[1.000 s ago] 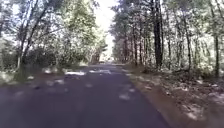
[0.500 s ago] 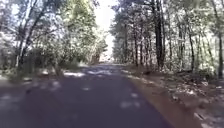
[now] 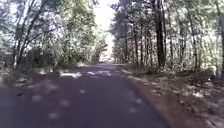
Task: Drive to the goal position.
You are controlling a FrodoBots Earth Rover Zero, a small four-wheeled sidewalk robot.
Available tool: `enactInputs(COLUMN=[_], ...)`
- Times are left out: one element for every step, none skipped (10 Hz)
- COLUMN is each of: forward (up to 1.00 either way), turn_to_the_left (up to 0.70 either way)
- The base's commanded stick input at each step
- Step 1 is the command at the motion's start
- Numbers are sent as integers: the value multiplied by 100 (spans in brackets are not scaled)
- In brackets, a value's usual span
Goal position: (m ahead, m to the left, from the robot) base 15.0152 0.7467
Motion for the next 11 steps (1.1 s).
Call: enactInputs(forward=[45, 45, 45, 45, 45, 45, 45, 45, 45, 45, 45], turn_to_the_left=[0, 0, 0, 0, 0, 0, 0, 0, 0, 0, 0])
